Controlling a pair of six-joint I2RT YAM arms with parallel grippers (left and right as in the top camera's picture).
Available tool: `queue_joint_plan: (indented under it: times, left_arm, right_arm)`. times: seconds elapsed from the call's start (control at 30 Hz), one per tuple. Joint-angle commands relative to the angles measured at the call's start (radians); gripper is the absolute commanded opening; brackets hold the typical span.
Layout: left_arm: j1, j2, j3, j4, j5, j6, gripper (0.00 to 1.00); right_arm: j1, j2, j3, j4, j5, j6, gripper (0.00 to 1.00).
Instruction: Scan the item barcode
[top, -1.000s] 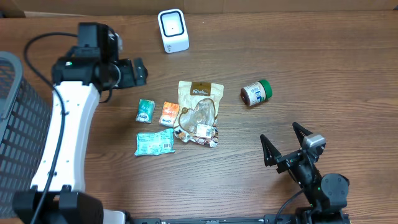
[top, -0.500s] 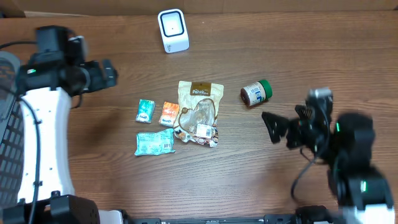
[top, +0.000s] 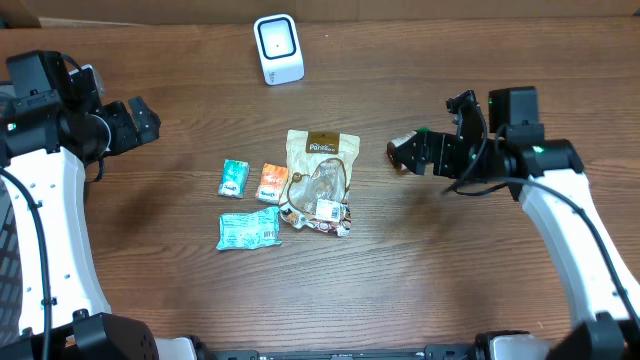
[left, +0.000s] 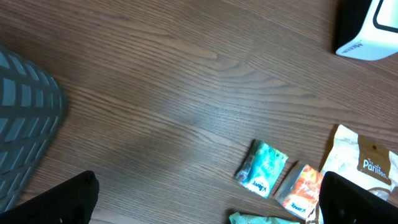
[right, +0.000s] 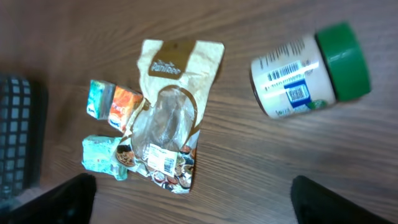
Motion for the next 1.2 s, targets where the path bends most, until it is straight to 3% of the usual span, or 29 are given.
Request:
queue_joint_plan:
  times: [0.0, 0.1, 0.2, 0.43, 0.83, 1.17]
  left_arm:
    - [-0.002, -0.026, 0.010, 0.001, 0.013, 0.027, 1.00]
    - [-0.002, -0.026, 0.010, 0.001, 0.013, 0.027, 1.00]
    - [-0.002, -0.026, 0.010, 0.001, 0.010, 0.027, 1.00]
    - [-0.002, -0.026, 0.010, 0.001, 0.010, 0.027, 1.00]
    - [-0.002, -0.026, 0.010, 0.001, 0.010, 0.027, 1.00]
    - [-0.002, -0.026, 0.010, 0.001, 0.010, 0.027, 1.00]
  right_arm:
    - [0.004, 0.051, 0.024, 0.023, 0.051, 0.257, 1.00]
    - [0.012, 0.095, 0.023, 0.048, 0.195, 0.537, 1.00]
    - [0.042, 0.120, 0.016, 0.116, 0.319, 0.706, 1.00]
    - [0.107, 0.187, 0.015, 0.204, 0.481, 0.856, 1.00]
    - [0.135, 0.369, 0.015, 0.282, 0.600, 0.864, 1.00]
    - [0.135, 0.392, 0.015, 0.340, 0.606, 0.729, 0.65]
